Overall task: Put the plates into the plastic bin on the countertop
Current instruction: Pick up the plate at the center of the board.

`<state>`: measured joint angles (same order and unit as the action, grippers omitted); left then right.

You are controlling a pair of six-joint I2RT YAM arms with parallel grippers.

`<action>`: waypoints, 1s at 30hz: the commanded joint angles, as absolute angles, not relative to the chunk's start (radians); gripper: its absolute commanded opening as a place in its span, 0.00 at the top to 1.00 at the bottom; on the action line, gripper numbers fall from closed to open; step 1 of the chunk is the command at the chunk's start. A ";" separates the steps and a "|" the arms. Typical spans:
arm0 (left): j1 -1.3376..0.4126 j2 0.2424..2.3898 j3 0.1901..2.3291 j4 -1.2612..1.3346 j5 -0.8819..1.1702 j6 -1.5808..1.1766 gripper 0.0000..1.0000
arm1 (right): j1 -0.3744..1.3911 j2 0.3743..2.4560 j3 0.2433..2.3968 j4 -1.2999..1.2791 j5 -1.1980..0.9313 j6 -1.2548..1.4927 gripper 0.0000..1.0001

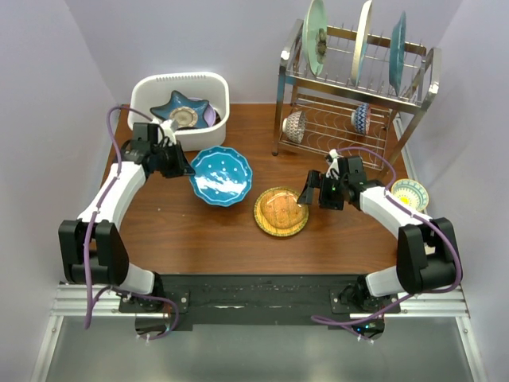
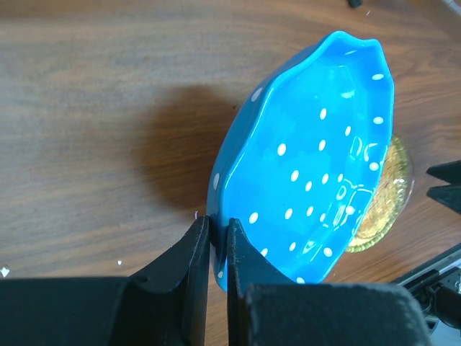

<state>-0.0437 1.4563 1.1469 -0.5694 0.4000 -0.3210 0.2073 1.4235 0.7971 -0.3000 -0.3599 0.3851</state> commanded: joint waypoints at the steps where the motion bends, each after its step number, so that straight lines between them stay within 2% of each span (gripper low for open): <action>1: -0.028 1.457 1.262 -0.511 0.520 -0.359 1.00 | 0.224 1.385 0.839 -0.287 -0.396 0.414 0.04; 20: 0.000 1.591 1.538 -0.549 0.578 -0.377 1.00 | 0.344 1.419 0.864 -0.258 -0.367 0.465 0.04; 30: 0.075 1.683 1.681 -0.534 0.638 -0.425 1.00 | 0.396 1.448 0.879 -0.238 -0.362 0.489 0.04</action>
<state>0.0536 1.6791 1.5490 -0.6243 0.5186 -0.3492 0.3759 1.4326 0.8341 -0.2718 -0.3580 0.4652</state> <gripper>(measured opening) 0.151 0.963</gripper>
